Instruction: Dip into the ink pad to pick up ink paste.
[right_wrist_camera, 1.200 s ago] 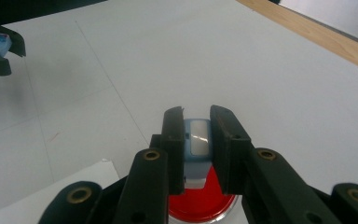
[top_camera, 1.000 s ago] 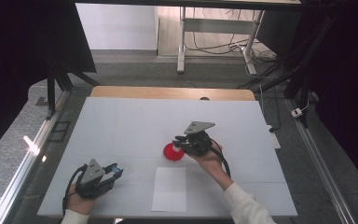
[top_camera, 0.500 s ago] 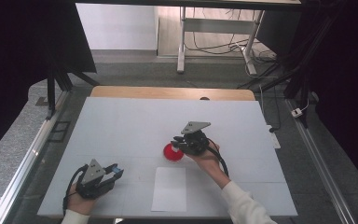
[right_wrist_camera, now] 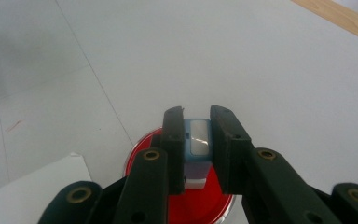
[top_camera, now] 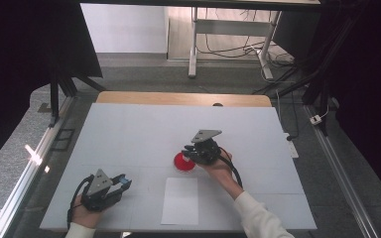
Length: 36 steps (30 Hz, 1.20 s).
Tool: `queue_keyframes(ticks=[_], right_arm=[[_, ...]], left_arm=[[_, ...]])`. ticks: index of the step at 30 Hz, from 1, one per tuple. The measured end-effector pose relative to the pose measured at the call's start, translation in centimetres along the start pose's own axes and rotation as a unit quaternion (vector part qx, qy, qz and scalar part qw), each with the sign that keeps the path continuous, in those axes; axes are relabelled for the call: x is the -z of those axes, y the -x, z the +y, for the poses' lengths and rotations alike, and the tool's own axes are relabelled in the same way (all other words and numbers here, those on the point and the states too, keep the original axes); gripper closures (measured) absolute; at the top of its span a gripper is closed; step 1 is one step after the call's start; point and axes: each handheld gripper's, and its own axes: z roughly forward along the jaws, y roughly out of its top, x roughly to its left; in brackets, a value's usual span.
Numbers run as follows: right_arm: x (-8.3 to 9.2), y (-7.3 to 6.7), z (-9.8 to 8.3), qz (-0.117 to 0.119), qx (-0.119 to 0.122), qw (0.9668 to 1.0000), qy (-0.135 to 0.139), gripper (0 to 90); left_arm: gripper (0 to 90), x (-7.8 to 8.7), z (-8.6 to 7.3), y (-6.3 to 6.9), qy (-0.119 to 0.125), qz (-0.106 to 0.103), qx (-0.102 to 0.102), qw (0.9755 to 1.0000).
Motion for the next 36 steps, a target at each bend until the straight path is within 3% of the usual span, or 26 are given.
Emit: queue_keyframes(ticks=[36], right_arm=[[-0.37, 0.40, -0.58, 0.013, -0.019, 0.9997, -0.009, 75.1]], left_arm=[[64.6, -0.05, -0.03, 0.04, -0.004, 0.000, -0.001, 1.0000]])
